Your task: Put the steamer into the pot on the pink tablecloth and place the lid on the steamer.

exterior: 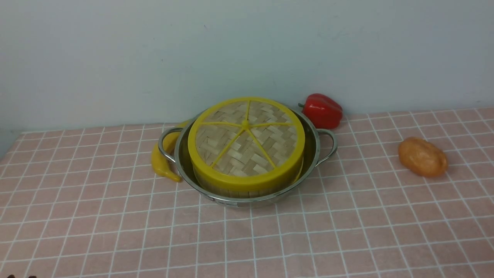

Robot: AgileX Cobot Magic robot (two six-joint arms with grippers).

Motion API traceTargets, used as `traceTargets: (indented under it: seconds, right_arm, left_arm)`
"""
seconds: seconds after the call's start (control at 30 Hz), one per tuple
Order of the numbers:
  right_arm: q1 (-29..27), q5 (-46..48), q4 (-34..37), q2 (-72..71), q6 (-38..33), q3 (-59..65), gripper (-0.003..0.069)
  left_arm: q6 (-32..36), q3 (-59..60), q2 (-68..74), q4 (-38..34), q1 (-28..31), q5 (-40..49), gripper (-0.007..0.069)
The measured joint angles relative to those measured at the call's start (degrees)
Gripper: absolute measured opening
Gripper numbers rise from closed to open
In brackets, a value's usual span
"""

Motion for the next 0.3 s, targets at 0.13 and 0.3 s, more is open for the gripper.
traceTargets:
  seconds: [0.13, 0.3]
  right_arm:
    - [0.0, 0.0, 0.0, 0.0, 0.5, 0.0, 0.024]
    - [0.0, 0.0, 0.0, 0.0, 0.6, 0.0, 0.024]
  left_arm:
    - [0.0, 0.0, 0.0, 0.0, 0.0, 0.0, 0.0181]
    - [0.0, 0.0, 0.0, 0.0, 0.0, 0.0, 0.0192]
